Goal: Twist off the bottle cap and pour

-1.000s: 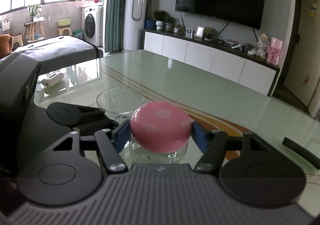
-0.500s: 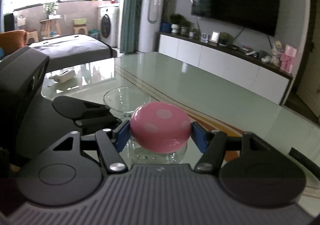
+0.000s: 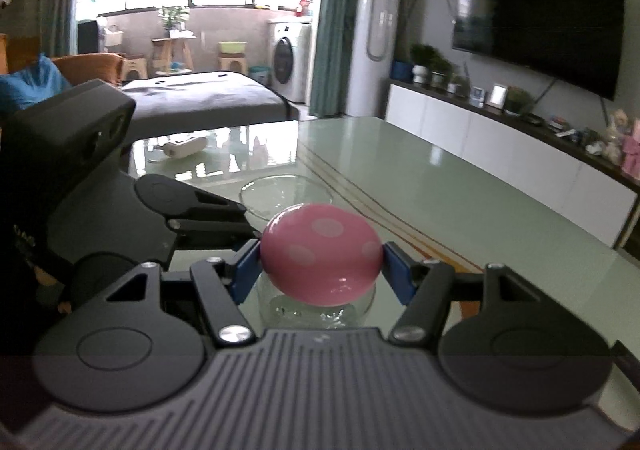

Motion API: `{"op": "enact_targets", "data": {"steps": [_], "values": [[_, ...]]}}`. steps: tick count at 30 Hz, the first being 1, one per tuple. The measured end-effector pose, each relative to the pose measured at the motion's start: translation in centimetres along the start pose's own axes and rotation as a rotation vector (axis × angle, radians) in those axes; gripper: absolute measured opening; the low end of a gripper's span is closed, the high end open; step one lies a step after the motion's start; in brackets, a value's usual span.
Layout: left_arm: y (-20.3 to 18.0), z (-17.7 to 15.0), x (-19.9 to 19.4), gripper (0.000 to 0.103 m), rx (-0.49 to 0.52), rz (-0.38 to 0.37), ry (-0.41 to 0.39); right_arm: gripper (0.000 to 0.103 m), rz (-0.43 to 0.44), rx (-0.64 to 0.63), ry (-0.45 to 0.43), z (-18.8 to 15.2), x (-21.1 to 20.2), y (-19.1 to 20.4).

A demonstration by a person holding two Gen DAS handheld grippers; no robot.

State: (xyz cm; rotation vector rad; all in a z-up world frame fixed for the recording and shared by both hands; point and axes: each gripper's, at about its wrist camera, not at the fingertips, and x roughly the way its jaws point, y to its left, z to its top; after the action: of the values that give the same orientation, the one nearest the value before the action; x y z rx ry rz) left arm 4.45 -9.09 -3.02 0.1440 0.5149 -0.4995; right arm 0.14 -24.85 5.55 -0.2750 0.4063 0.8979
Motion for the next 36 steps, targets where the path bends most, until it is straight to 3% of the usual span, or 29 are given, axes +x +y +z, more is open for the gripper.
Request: {"op": "enact_targets", "data": {"steps": [7, 14, 21, 26, 36], "values": [[0.4, 0.3, 0.2, 0.074, -0.014, -0.015, 0.030, 0.065, 0.025, 0.011, 0.022, 0.4, -0.2, -0.6], [0.4, 0.2, -0.1, 0.074, -0.028, -0.007, 0.034, 0.083, -0.135, 0.060, 0.070, 1.1, -0.8, 1.1], [0.6, -0.1, -0.6, 0.075, -0.026, -0.014, 0.017, 0.087, -0.291, 0.193, 0.027, 2.0, -2.5, 2.3], [0.8, -0.1, -0.8, 0.079, -0.053, -0.022, -0.003, 0.092, -0.323, 0.273, -0.003, 2.1, -2.4, 3.0], [0.6, -0.3, -1.1, 0.078, -0.051, -0.009, -0.009, 0.091, -0.363, 0.276, 0.021, 1.9, -0.4, 3.6]]}}
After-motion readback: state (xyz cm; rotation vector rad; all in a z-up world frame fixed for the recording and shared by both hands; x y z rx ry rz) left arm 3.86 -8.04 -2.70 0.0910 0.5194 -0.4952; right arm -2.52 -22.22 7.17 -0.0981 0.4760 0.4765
